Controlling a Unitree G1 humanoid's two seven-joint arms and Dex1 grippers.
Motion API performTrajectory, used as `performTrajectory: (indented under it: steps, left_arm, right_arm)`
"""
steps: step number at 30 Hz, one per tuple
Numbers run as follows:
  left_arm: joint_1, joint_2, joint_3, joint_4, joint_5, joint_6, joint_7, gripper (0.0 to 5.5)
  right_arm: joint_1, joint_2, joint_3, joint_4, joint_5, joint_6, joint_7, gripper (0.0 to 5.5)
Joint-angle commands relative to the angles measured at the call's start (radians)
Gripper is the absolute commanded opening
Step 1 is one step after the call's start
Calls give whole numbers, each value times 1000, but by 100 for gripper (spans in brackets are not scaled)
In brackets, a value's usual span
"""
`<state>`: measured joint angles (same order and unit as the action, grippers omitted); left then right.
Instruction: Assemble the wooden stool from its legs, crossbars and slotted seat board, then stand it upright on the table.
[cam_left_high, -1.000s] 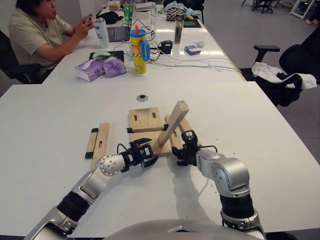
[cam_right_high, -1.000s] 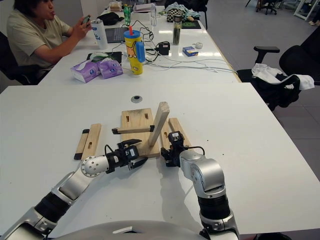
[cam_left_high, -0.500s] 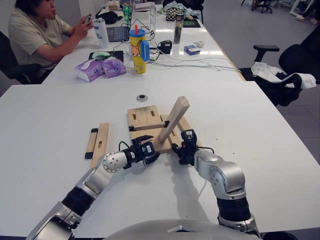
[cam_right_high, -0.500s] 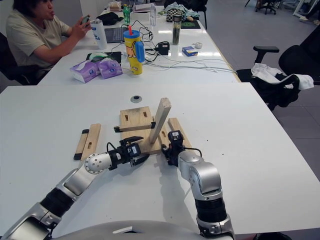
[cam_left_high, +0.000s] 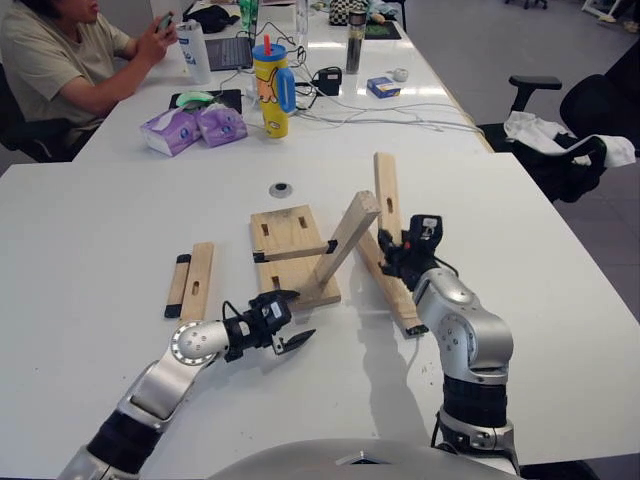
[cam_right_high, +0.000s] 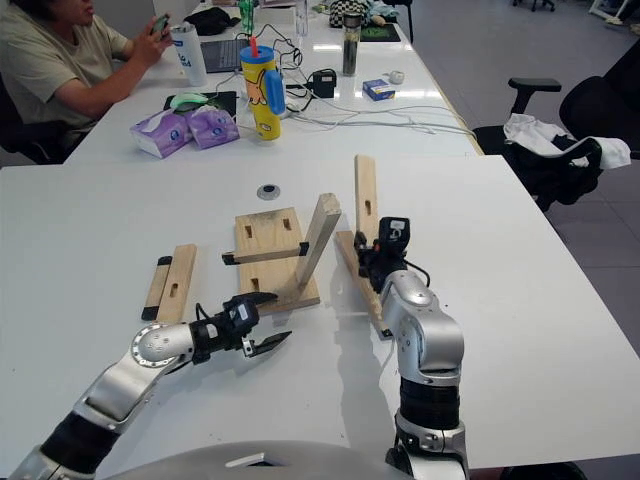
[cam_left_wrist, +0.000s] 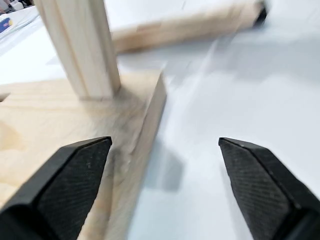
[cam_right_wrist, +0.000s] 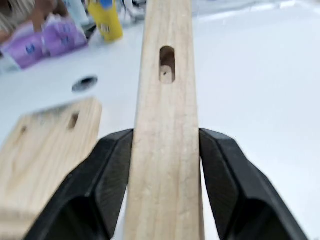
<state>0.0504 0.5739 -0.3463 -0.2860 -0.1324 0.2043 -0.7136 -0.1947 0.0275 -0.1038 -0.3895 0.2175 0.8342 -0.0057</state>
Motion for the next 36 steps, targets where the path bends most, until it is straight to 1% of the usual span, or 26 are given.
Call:
performTrajectory:
  steps: [1,3,5,8,10,12,15,16,19,21,25,29,32,36]
  left_arm:
    - [58,62,106,-213,-280,240,-102,397]
    - [41,72,165,-269,-414,344,-118,397]
    - [2,82,220,-298,-529,427,-124,397]
    - [-29,99,298,-321,-694,529,-130,397]
    - [-38,140,347,-317,-793,598,-155,397]
    - [-43,174,396,-301,-864,641,-175,426]
    - [-57,184,486,-270,-1060,715,-158,478]
    - [-60,182,508,-264,-1127,731,-140,487]
    - [-93,169,543,-236,-1251,754,-78,536]
    - [-121,163,557,-208,-1332,761,-29,540]
    - [-176,154,567,-162,-1452,756,61,540]
    - [-216,149,569,-139,-1504,744,116,540]
    - [-234,152,570,-137,-1537,744,138,540]
    - [-274,160,572,-107,-1566,749,146,540]
  right_arm:
    - [-93,-64,-116,-19,93,-124,83,203]
    - [-139,-99,-165,12,149,-157,133,203]
    - [-208,-110,-235,26,288,-140,193,203]
    - [-274,-148,-296,23,485,-69,267,203]
    - [-296,-204,-314,1,619,-17,335,203]
    - [-312,-258,-317,-19,757,54,391,203]
    - [-307,-339,-288,-47,1005,195,442,203]
    - [-289,-366,-274,-46,1078,237,469,203]
    - [-223,-424,-244,-40,1207,302,530,203]
    - [-173,-463,-219,-48,1250,325,570,203]
    - [-92,-534,-169,-72,1251,338,663,203]
    - [-36,-590,-134,-55,1225,327,781,203]
    - [-12,-613,-73,-27,1163,311,868,203]
    - [15,-632,-32,-39,1121,295,928,203]
